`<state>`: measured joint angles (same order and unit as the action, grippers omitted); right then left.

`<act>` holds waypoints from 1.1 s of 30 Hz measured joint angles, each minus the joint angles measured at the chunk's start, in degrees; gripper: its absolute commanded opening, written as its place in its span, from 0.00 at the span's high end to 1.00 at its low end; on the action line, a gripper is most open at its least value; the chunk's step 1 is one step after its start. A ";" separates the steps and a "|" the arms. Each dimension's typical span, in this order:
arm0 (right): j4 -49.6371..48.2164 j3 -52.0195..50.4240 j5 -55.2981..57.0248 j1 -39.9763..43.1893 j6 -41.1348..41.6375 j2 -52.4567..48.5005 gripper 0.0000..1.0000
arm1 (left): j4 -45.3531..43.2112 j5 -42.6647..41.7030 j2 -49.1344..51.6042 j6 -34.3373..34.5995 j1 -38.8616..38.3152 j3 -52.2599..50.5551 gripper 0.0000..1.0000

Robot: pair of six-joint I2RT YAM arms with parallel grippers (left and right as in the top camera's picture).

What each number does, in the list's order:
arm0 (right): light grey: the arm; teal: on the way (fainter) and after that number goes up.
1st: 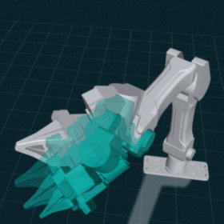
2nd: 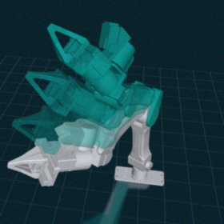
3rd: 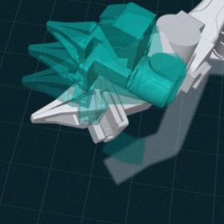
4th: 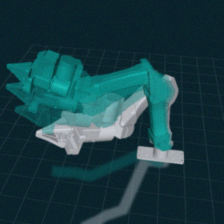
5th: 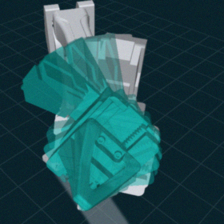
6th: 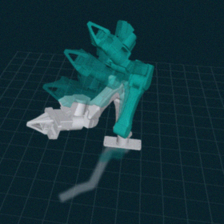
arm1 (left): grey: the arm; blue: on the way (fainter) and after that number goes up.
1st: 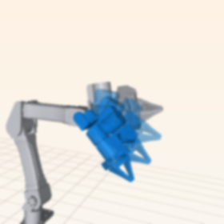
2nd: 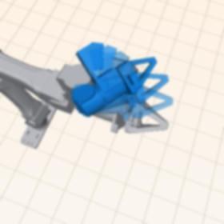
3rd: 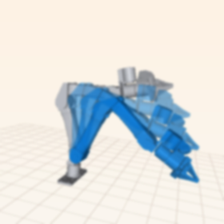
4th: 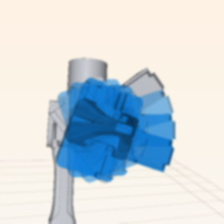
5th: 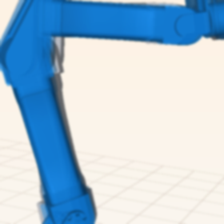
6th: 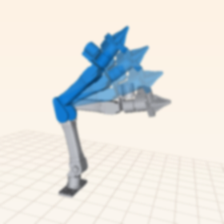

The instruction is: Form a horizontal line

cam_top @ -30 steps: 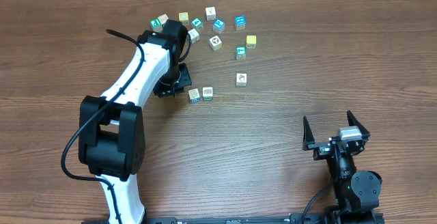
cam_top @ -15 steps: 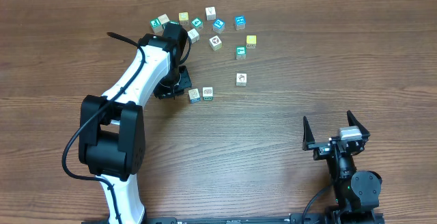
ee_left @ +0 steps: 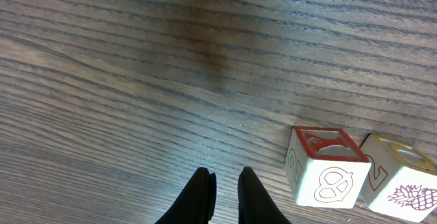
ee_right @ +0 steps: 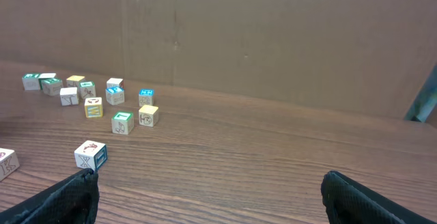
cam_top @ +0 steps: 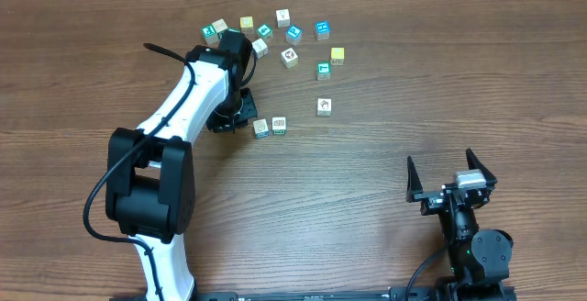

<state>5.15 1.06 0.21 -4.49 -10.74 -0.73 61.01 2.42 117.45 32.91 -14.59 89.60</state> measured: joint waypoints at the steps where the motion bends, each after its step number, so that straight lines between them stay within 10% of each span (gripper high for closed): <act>1: -0.02 0.00 -0.02 0.02 0.00 0.00 0.00 | 0.00 0.00 0.00 0.00 0.00 0.00 0.89; 33: 0.00 0.00 -0.02 0.00 -0.02 0.00 0.00 | 0.22 -0.24 0.00 0.00 0.00 -0.02 0.88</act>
<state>5.15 1.06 0.19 -4.49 -10.76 -0.73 61.23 2.17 117.45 32.91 -14.59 89.58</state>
